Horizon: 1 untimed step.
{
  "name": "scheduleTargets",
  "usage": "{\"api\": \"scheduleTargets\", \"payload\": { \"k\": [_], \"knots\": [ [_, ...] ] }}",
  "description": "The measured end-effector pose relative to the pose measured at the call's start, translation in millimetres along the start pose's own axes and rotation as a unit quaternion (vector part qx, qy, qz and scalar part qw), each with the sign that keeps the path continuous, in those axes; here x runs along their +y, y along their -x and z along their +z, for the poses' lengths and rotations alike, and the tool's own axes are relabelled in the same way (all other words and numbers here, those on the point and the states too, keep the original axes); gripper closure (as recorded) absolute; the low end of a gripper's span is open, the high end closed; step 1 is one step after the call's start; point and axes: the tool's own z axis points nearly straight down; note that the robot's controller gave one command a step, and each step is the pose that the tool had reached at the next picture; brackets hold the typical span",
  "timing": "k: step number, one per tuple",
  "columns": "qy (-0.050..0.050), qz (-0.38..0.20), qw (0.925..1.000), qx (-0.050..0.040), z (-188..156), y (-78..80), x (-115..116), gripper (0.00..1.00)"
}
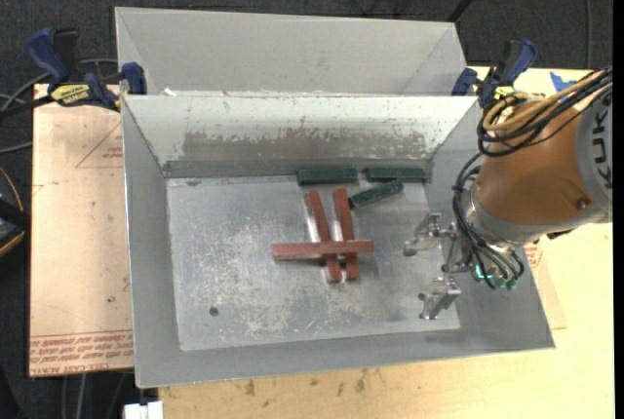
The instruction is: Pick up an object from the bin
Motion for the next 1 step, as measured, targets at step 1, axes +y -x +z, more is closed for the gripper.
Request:
{"api": "scheduleTargets", "payload": {
  "k": [1],
  "knots": [
    [-0.001, -0.001, 1.0000, -0.0039, -3.7, 2.0, 0.2, 0.00]
  ]
}}
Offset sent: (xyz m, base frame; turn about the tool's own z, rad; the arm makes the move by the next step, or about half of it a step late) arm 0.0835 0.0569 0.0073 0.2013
